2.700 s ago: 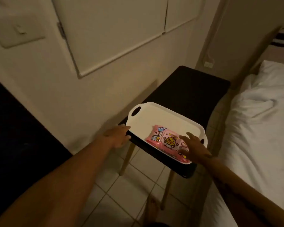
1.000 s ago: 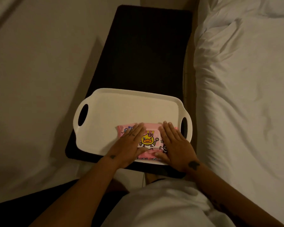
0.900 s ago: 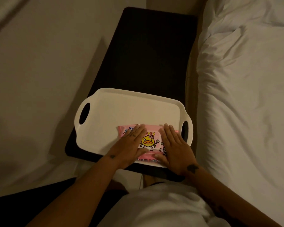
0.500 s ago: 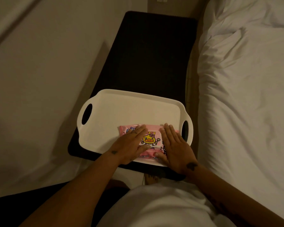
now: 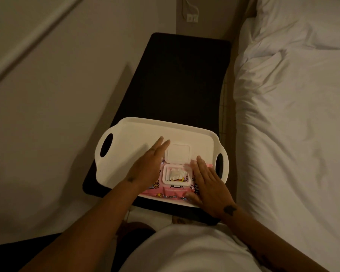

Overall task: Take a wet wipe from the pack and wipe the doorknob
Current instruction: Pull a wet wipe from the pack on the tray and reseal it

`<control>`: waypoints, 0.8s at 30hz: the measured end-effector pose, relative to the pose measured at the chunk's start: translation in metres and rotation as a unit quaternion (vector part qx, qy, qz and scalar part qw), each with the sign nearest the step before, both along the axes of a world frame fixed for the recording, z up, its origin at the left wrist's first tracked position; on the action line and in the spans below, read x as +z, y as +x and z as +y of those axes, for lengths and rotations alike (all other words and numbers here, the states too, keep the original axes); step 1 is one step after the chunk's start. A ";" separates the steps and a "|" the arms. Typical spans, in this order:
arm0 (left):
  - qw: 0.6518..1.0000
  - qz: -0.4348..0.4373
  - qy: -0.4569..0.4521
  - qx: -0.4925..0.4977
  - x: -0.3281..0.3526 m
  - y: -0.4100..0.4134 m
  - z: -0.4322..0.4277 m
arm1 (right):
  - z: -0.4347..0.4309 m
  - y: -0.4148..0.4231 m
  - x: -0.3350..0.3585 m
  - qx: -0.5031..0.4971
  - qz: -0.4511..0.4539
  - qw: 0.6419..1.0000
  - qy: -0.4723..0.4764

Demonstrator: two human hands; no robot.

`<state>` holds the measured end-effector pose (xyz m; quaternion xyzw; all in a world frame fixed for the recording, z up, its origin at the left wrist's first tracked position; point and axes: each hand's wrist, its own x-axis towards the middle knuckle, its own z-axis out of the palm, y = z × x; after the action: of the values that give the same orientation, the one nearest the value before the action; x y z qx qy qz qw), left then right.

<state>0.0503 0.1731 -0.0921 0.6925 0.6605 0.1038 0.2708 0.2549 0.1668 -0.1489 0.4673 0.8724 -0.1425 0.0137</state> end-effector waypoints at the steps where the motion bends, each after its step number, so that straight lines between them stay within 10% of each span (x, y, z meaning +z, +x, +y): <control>1: 1.000 0.012 0.009 -0.019 -0.004 0.001 -0.006 | 0.000 0.000 0.000 0.006 -0.005 1.000 0.002; 24: 0.992 0.010 -0.112 -0.052 -0.010 0.026 -0.009 | -0.001 0.001 -0.005 0.028 0.019 0.999 0.021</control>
<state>0.0762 0.1636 -0.1023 0.6925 0.6336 0.0078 0.3448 0.2561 0.1659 -0.1536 0.4398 0.8883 -0.1324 -0.0087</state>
